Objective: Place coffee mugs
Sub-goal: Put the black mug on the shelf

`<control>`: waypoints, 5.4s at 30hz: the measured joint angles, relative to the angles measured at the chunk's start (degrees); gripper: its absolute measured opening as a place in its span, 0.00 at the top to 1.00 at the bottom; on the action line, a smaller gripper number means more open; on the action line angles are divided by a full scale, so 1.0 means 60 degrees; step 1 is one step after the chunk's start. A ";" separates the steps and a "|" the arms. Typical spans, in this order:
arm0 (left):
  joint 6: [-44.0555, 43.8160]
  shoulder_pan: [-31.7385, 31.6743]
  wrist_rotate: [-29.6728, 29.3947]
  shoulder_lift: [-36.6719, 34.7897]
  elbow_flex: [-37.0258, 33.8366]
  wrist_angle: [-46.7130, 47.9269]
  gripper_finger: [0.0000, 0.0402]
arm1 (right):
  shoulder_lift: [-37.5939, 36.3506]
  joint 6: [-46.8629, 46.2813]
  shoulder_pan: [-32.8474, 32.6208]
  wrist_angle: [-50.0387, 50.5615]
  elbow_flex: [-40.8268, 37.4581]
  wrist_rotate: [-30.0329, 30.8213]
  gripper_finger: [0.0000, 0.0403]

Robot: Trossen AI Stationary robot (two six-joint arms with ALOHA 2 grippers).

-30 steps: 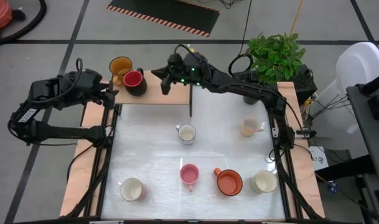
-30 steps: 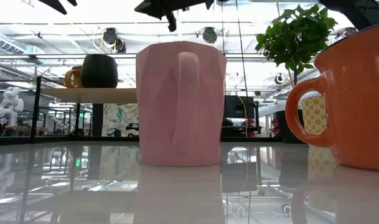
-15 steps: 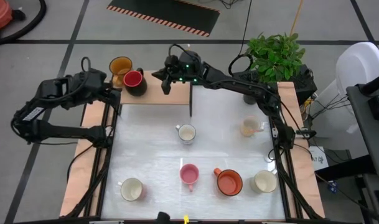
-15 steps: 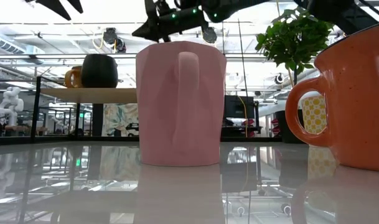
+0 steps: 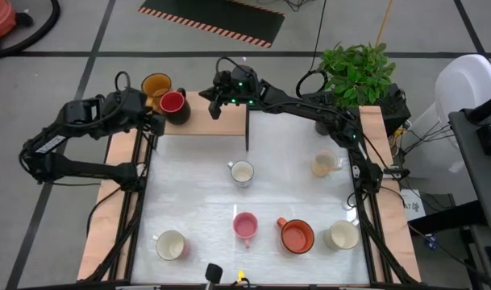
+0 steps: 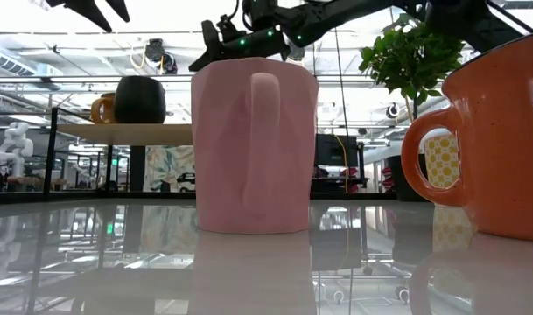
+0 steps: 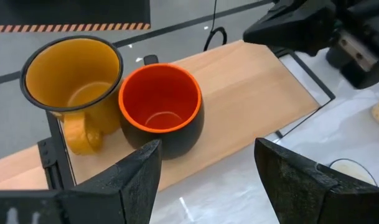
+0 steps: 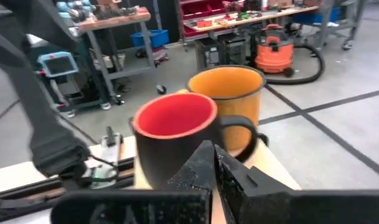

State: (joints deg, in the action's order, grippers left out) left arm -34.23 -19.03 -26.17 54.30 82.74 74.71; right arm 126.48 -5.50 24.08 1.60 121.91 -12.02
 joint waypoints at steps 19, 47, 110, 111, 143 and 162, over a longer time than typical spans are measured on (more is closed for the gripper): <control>0.0446 0.0000 0.0011 0.0004 0.0004 0.0017 0.36 | 0.0837 -0.0357 -0.0369 -0.0735 -0.0005 0.0881 1.00; 0.0746 0.0002 0.0385 0.0004 0.0011 0.0006 0.36 | 0.1568 -0.0721 -0.0877 -0.0477 0.0823 0.2322 1.00; 0.1415 0.0000 0.0958 0.0011 0.0011 0.0293 0.36 | 0.2837 -0.0987 -0.1139 -0.2855 0.0831 0.2734 1.00; 0.1411 0.0000 0.0958 0.0011 0.0011 0.0293 0.36 | 0.2837 -0.0973 -0.1188 -0.2857 0.0831 0.2730 1.00; 0.3576 -0.1601 0.2929 0.1964 0.0575 0.1547 0.54 | 0.1414 -0.0644 -0.1980 0.0260 0.0831 0.1219 1.00; 0.4283 -0.2750 0.3912 0.5007 0.3344 0.2545 0.54 | -0.0998 -0.0552 -0.2617 0.3800 0.0820 0.0677 1.00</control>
State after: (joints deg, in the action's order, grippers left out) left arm -8.53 -35.53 -2.70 84.35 102.80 89.97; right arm 120.49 -8.81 8.38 24.40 126.82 -7.96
